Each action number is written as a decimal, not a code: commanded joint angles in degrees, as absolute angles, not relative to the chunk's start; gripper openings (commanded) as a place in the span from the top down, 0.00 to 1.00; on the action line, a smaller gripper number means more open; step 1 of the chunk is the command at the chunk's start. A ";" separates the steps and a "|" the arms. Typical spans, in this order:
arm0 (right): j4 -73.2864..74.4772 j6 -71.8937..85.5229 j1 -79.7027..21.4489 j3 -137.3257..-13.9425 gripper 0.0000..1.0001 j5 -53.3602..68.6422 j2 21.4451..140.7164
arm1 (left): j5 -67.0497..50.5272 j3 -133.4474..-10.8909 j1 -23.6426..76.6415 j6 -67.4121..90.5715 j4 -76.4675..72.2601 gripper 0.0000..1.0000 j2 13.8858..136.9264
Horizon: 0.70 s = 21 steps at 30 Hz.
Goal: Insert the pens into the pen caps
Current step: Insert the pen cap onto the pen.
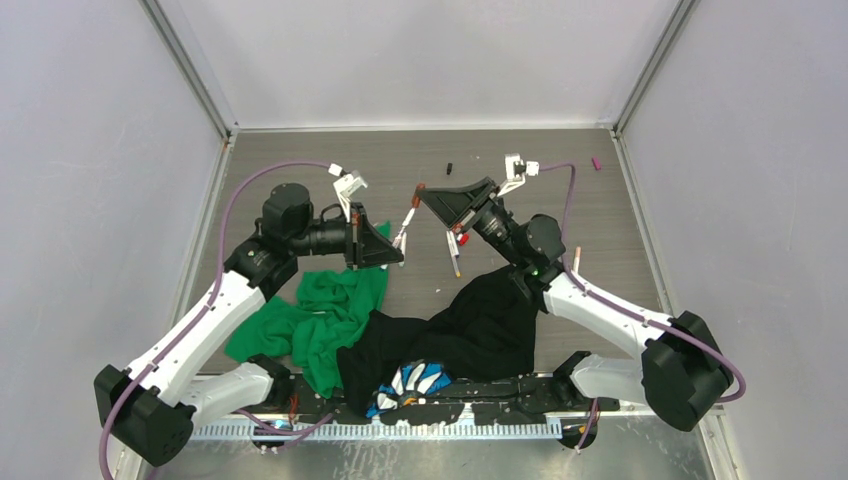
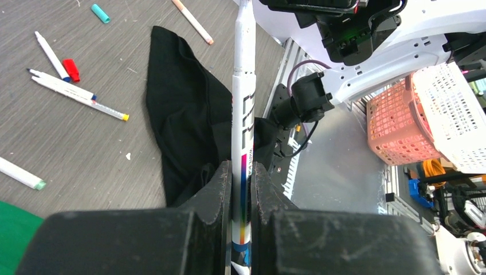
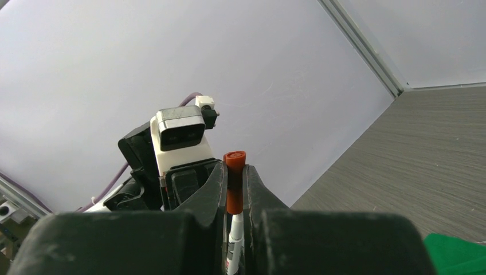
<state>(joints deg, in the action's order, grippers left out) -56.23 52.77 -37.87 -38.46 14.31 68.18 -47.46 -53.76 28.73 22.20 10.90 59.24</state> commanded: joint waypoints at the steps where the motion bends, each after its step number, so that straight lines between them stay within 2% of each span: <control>1: -58.21 50.71 -39.92 -37.57 0.99 15.30 68.04 | -46.17 -53.56 27.82 24.16 3.22 1.00 57.19; 13: -57.06 48.35 -41.05 -37.31 0.99 14.00 69.92 | -47.57 -52.51 27.68 24.78 1.02 1.00 55.93; 21: -57.18 48.42 -43.49 -36.12 0.99 11.39 69.10 | -41.85 -52.34 27.60 25.34 0.84 1.00 55.98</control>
<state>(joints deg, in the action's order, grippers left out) -57.01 49.80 -41.04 -37.65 11.42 69.76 -46.17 -51.51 28.05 24.69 8.27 57.71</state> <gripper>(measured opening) 0.118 0.080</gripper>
